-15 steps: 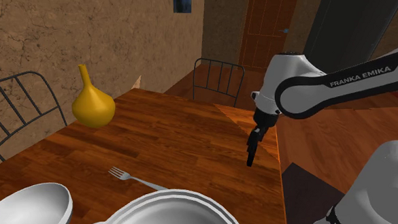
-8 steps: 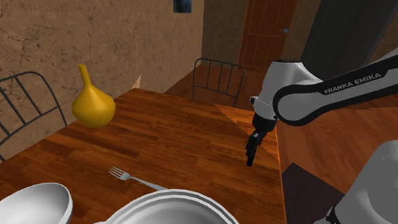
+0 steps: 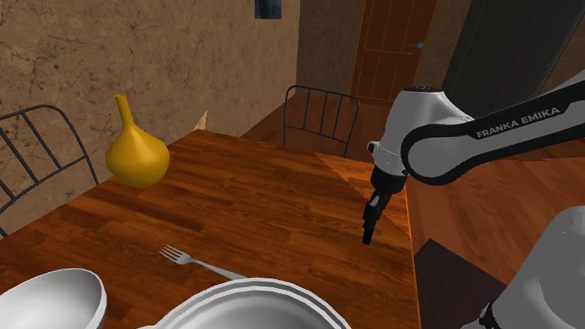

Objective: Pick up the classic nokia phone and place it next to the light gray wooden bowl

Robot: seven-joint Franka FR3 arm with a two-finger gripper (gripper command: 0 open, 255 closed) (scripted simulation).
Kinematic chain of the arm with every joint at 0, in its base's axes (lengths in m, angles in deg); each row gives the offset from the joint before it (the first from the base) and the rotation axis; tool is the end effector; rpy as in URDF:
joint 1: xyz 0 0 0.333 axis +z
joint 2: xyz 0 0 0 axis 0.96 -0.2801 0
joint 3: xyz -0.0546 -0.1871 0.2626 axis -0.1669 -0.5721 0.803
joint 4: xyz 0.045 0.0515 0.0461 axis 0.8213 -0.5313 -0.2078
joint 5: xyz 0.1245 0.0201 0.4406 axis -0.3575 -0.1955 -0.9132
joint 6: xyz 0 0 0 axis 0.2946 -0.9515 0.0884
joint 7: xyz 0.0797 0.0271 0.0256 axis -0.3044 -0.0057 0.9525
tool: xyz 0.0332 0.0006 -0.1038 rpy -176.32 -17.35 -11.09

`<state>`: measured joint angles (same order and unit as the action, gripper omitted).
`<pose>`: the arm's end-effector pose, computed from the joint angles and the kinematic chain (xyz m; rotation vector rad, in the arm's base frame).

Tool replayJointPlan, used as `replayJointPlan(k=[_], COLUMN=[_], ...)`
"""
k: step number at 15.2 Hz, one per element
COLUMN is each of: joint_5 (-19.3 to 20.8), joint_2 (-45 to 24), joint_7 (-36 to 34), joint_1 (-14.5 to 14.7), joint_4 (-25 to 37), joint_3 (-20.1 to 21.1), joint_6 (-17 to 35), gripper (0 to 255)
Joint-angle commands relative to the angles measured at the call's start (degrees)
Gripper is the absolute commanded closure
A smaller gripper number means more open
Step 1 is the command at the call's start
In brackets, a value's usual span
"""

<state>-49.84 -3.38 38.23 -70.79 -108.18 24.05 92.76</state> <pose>0.3756 0.0410 0.3144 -3.0758 -0.3048 -0.0706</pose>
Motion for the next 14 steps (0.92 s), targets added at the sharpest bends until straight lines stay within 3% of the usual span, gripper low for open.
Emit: replayJointPlan(k=[1,6,14], joint_5=[0.0,0.0,0.6], joint_2=[0.0,0.0,4.4], joint_7=[0.0,0.0,-0.5], joint_1=[0.0,0.0,-0.2], joint_4=[0.0,0.0,3.8], joint_3=[0.0,0.0,-0.2], joint_6=[0.0,0.0,-8.2], gripper=[255,255,255])
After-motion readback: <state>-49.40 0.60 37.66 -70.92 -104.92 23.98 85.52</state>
